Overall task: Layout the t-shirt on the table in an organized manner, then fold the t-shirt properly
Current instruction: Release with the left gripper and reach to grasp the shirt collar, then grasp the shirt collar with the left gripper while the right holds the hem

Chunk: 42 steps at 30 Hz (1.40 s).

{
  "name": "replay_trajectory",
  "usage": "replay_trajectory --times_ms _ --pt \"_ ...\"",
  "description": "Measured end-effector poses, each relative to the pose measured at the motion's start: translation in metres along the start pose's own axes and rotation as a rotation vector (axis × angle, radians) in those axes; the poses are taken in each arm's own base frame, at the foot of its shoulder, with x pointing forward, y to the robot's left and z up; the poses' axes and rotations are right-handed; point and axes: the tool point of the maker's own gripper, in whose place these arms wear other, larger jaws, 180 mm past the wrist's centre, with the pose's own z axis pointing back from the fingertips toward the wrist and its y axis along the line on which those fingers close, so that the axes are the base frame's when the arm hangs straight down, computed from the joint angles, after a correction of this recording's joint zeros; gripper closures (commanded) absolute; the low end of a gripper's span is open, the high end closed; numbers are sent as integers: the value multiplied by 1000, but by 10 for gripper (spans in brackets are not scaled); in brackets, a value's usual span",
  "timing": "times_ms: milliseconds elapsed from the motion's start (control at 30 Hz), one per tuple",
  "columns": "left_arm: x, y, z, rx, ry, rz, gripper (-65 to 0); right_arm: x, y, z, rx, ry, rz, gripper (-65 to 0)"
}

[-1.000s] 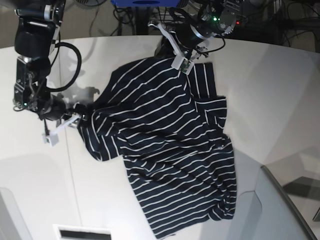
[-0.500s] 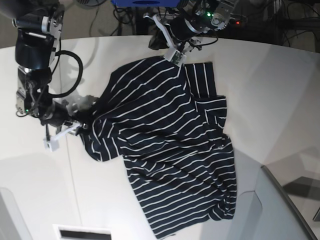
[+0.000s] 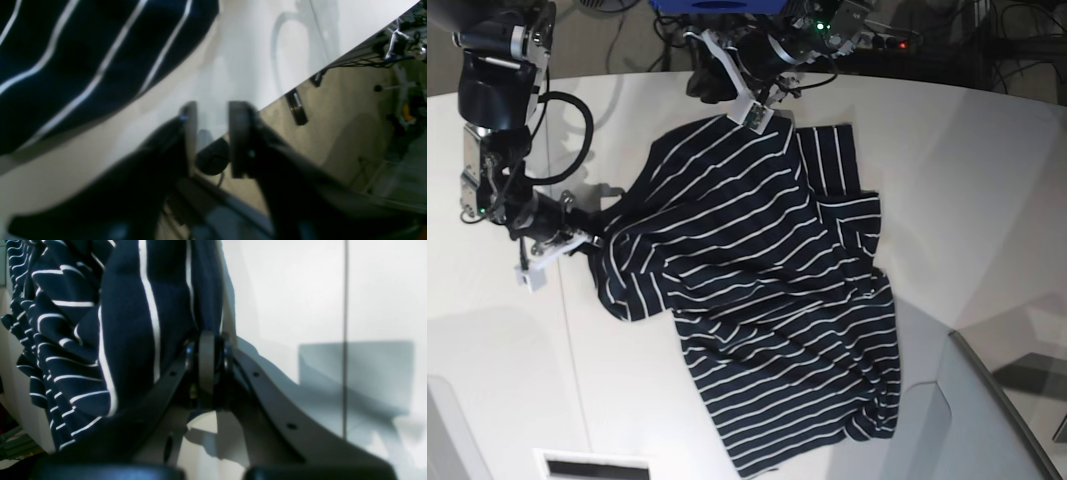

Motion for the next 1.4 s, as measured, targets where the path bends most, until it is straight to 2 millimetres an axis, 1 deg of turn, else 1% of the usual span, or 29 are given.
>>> replay_trajectory --times_ms 100,200,267,333,367,433,533,567,633,700,800,867,933,1000,1100,1200,1300,1400 --pt "-3 9 -3 16 14 -12 -230 -1 -1 0 -1 2 0 -5" --pt "-13 13 -17 5 68 -39 -230 -2 0 0 3 3 2 -3" --pt "-10 7 -30 -32 67 -62 -230 -3 0 0 3 8 3 -2" --pt "-7 3 -38 -56 71 -84 -230 -5 0 1 5 22 2 -2" --pt "-5 1 -40 -60 64 -89 -229 -4 -1 2 4 24 3 -2" --pt "-3 6 -36 -51 37 -116 -227 -4 -3 3 0 32 6 -2" --pt "-3 10 -26 -20 70 -251 -225 -3 -7 5 -6 33 10 -2" --pt "-2 16 -23 14 97 -300 -225 -3 -7 5 -6 33 10 -2" --pt "12 20 -19 81 114 -397 -229 -2 -9 6 -8 32 15 -2" --pt "32 21 -16 136 118 -526 -229 -2 -10 7 -11 32 17 -2" --pt "55 24 -12 247 167 -784 -229 -1 -11 8 -14 32 19 -2" --pt "66 27 -8 339 209 -949 -229 -1 -11 7 -13 32 18 -2" --pt "66 22 -8 380 252 -1086 -229 -1 -11 7 -13 32 18 -2" --pt "60 12 -10 351 306 -1220 -229 -1 -11 7 -13 32 18 -2" --pt "57 9 -9 339 379 -1373 -229 -1 -11 7 -17 37 14 -2" --pt "52 5 -10 314 397 -1444 -230 -1 -11 7 -17 36 14 -2" --pt "58 6 -8 350 389 -1475 -232 -1 -11 7 -17 36 14 -2" --pt "57 6 -8 349 391 -1476 -232 -1 -11 7 -17 37 14 -2"
